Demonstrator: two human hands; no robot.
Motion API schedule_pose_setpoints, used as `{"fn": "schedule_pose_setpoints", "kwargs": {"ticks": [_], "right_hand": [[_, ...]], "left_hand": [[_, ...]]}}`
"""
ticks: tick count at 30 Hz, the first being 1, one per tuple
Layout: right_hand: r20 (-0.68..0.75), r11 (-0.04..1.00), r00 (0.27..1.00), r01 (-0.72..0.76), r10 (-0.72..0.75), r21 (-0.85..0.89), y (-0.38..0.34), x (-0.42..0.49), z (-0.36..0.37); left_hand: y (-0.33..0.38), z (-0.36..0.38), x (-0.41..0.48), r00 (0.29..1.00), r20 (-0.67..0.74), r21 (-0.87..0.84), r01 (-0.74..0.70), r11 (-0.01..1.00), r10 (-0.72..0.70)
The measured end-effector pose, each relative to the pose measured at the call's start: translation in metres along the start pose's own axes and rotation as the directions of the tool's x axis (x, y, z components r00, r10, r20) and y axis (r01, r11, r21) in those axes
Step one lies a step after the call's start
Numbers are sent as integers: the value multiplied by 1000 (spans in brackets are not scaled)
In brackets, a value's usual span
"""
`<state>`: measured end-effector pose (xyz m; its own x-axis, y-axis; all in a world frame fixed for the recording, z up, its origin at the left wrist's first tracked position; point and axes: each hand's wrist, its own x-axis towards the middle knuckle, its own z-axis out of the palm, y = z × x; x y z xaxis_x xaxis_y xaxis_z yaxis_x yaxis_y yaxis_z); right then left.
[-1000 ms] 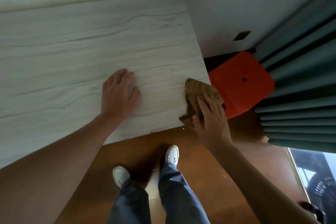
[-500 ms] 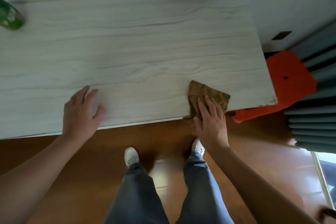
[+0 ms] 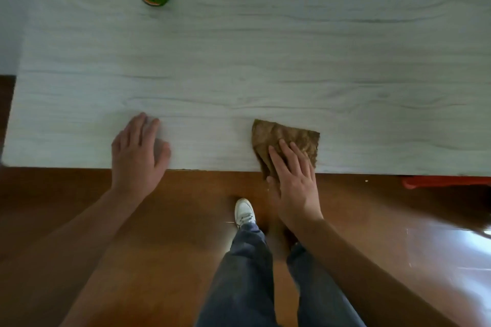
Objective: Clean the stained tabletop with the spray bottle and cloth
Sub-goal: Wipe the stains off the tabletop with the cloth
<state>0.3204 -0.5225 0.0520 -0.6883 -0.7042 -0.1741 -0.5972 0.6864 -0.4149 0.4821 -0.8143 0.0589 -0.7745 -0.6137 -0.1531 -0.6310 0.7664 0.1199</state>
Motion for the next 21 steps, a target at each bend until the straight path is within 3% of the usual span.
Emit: {"fn": "schedule_pose_setpoints", "kwargs": {"ticks": [6,14,21], "right_hand": [[47,988,987,156,-156,8,-67,22,27],[69,963,961,268,-268,11,-96,40,45],[105,957,952,290,-288,-7,-151,52,64]], "left_hand": [[-8,3,-2,999,-32,-25,-3,1000,2],[-55,-19,-28,951,-66,-151,291,945,-303],[-132,-31,-46,958,-3,-65,288,956,-288]]}}
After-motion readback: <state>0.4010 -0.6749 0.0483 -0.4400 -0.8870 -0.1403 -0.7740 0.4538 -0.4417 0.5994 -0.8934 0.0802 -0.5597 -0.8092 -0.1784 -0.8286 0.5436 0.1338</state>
